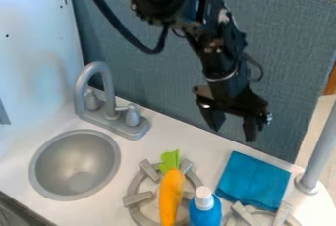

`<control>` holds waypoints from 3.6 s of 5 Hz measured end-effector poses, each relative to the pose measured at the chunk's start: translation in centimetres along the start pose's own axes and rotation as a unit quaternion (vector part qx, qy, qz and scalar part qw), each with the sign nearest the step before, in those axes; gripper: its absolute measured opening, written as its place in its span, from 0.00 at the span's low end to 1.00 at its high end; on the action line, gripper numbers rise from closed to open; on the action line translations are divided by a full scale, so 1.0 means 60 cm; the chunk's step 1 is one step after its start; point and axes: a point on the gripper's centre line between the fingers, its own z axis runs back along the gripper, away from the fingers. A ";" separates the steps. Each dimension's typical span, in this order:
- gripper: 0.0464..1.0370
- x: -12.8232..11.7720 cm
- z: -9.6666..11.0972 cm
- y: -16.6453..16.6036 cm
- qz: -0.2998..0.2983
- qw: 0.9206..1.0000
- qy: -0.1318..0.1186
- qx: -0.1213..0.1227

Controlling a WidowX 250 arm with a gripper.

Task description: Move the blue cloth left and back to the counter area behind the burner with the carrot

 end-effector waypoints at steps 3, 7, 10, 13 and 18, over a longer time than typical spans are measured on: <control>0.97 -0.007 -0.079 0.031 0.006 0.999 -0.027 0.022; 0.97 0.007 -0.184 0.067 0.025 0.998 -0.033 0.056; 0.97 0.030 -0.230 0.025 -0.016 0.998 -0.028 0.053; 0.97 0.026 -0.278 0.018 -0.031 0.998 0.000 0.061; 0.97 0.035 -0.231 0.223 0.140 0.984 -0.038 0.105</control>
